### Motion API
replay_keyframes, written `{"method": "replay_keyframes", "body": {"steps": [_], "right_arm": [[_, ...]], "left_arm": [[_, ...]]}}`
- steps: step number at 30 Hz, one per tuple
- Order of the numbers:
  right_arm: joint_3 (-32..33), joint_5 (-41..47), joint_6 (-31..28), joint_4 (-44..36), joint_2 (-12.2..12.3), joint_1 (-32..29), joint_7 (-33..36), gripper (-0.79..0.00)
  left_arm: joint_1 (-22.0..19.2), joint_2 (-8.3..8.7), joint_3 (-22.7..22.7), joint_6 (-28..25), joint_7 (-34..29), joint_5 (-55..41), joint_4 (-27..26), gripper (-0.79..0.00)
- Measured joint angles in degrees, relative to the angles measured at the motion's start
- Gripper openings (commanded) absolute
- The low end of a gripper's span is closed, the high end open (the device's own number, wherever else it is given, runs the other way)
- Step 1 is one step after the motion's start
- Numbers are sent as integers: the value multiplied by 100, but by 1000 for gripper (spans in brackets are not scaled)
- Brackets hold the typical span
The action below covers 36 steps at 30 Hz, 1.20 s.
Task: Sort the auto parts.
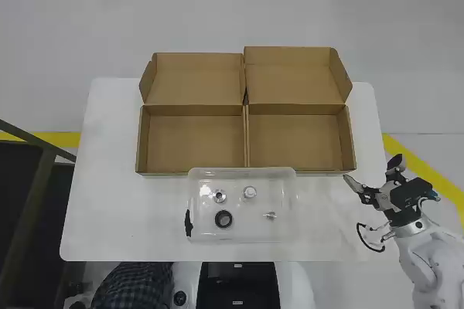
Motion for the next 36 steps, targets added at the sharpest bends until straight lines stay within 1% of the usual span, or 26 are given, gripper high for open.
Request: {"method": "replay_keyframes", "body": {"steps": [16,19,22,26,29,36], "right_arm": [[-7,-2,4,-6,0,4,8,0],[-84,-150,20,-116,7,58,179,0],[-186,-411,-151,-322,29,112,398,0],[-424,-638,-388,-606,46,151,670,0],[-692,-787,-690,-814,64,243,939,0],[-1673,-1392,-1131,-1179,76,551,1654,0]], "left_arm": [[0,0,0,0,0,0,0,0],[0,0,0,0,0,0,0,0],[0,0,0,0,0,0,0,0],[0,0,0,0,0,0,0,0],[0,0,0,0,0,0,0,0],[0,0,0,0,0,0,0,0]]}}
